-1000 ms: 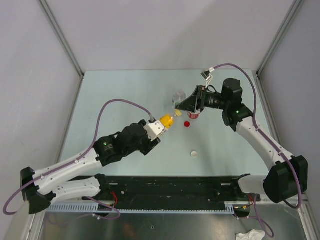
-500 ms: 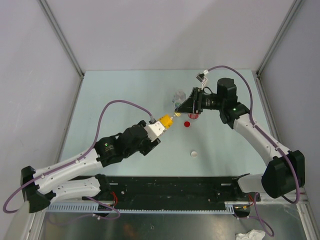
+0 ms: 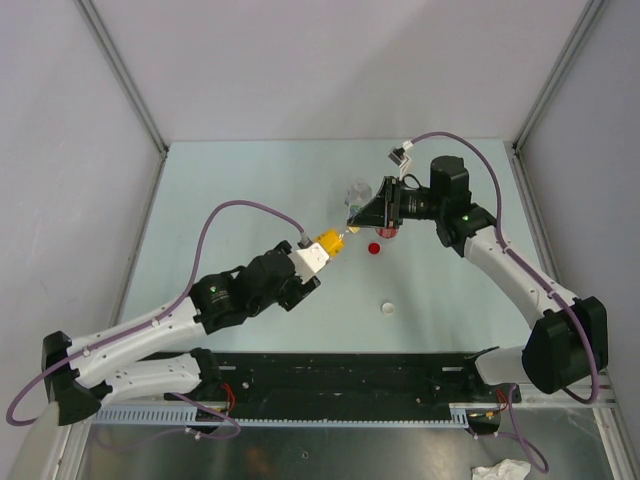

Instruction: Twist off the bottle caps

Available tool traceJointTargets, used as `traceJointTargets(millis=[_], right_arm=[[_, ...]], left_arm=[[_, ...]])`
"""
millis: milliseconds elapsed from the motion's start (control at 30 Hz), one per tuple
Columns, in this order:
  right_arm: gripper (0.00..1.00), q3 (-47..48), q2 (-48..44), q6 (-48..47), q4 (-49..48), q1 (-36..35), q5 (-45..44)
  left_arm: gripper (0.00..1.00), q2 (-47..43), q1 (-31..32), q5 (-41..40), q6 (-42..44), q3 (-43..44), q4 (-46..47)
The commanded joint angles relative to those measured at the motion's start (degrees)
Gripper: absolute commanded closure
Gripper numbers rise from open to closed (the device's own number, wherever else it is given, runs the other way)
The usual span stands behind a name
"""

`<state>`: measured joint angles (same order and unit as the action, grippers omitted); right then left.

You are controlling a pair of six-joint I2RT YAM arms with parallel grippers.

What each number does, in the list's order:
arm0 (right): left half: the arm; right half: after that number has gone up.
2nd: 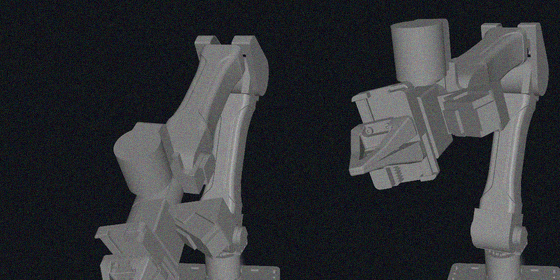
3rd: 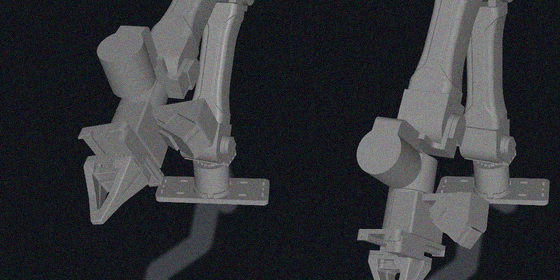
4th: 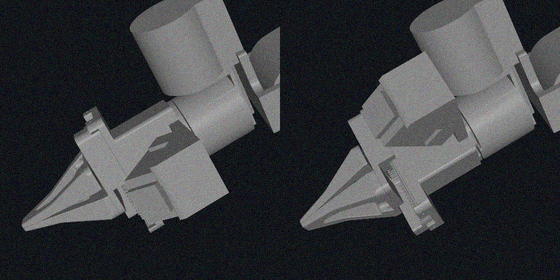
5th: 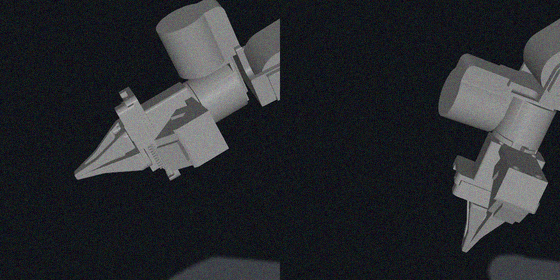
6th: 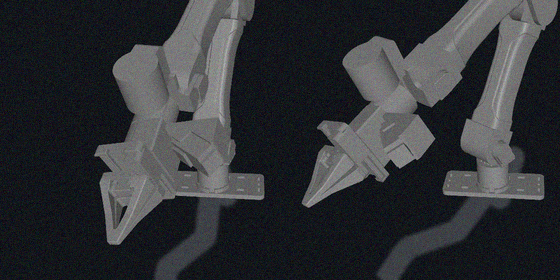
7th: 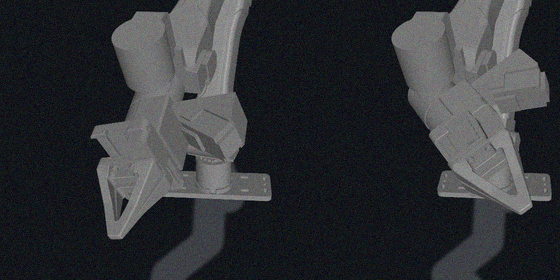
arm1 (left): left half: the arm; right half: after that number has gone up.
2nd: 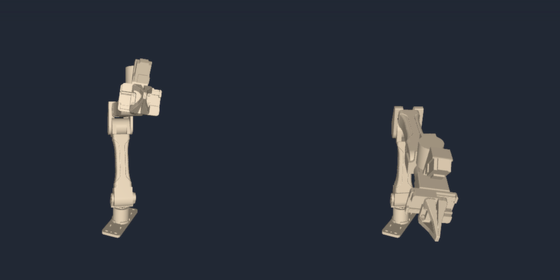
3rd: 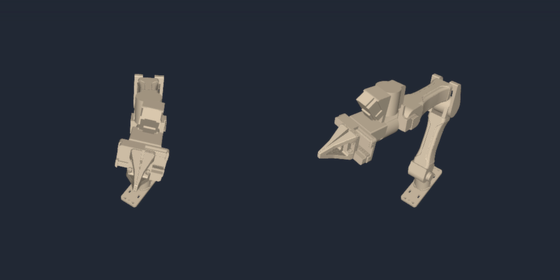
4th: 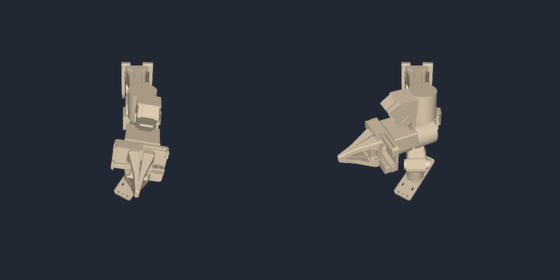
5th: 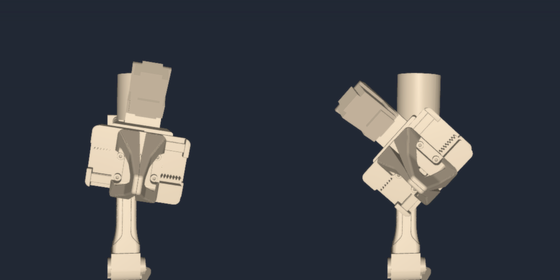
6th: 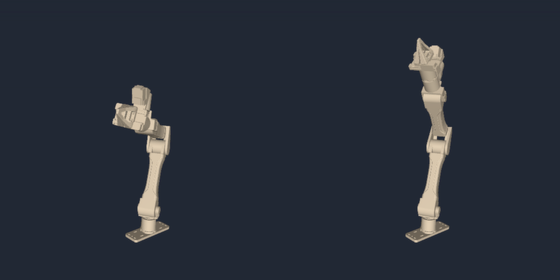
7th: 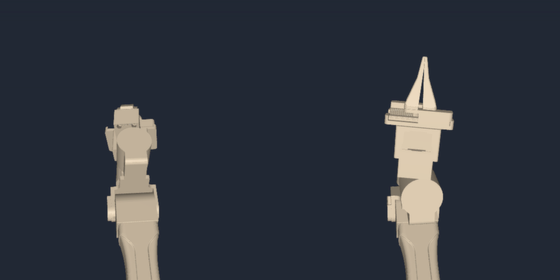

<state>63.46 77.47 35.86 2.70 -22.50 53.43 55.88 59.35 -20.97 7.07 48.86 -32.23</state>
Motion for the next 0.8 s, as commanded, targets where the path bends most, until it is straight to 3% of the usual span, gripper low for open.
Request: traceJointTargets(millis=[0,433,767], right_arm=[[1.00,2.6,-1.0,-0.3,-2.1,-0.5,2.3],[1.00,2.6,-5.3,-4.6,-6.7,-0.4,5.6],[1.00,2.6,-11.3,-14.1,-5.6,-0.5,9.7]], left_arm=[[1.00,-1.3,0.3,-0.7,-0.5,0.7,1.6],[1.00,-9.5,0.2,13.3,-2.9,-0.7,10.7],[1.00,-11.6,-1.3,34.7,-2.4,-0.5,16.0]])
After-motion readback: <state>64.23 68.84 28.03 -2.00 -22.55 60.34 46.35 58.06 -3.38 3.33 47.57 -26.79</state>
